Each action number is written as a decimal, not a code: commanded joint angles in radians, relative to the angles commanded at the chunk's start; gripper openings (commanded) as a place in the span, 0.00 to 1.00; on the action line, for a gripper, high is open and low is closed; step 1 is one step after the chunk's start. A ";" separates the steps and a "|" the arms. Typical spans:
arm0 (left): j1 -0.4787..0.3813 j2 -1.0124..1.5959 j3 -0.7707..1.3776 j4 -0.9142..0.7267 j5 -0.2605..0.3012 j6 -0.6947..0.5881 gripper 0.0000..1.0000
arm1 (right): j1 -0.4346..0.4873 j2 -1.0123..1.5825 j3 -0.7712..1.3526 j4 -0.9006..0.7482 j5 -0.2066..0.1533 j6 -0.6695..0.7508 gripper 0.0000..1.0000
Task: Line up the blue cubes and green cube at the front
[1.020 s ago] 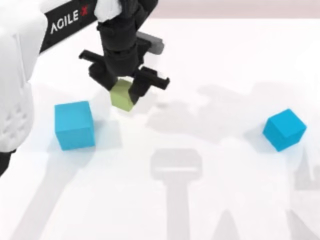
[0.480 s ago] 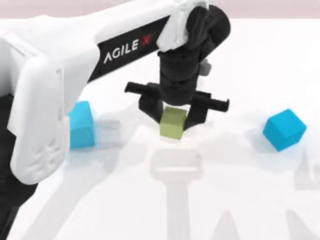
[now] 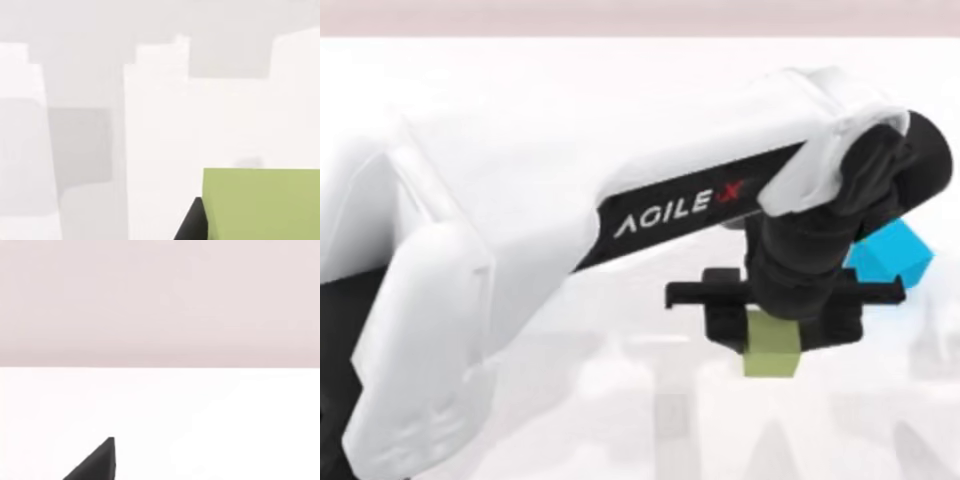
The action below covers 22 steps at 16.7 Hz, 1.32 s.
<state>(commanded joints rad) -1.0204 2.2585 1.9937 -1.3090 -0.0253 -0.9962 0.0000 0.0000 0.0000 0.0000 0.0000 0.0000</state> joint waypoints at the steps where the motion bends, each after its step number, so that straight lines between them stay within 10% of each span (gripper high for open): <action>1: -0.017 -0.008 -0.004 0.002 -0.001 -0.027 0.00 | 0.000 0.000 0.000 0.000 0.000 0.000 1.00; 20: -0.030 0.024 -0.221 0.258 -0.002 -0.046 0.00 | 0.000 0.000 0.000 0.000 0.000 0.000 1.00; 22: -0.030 0.024 -0.221 0.258 -0.002 -0.046 0.15 | 0.000 0.000 0.000 0.000 0.000 0.000 1.00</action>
<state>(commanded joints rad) -1.0501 2.2828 1.7731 -1.0511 -0.0277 -1.0422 0.0000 0.0000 0.0000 0.0000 0.0000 0.0000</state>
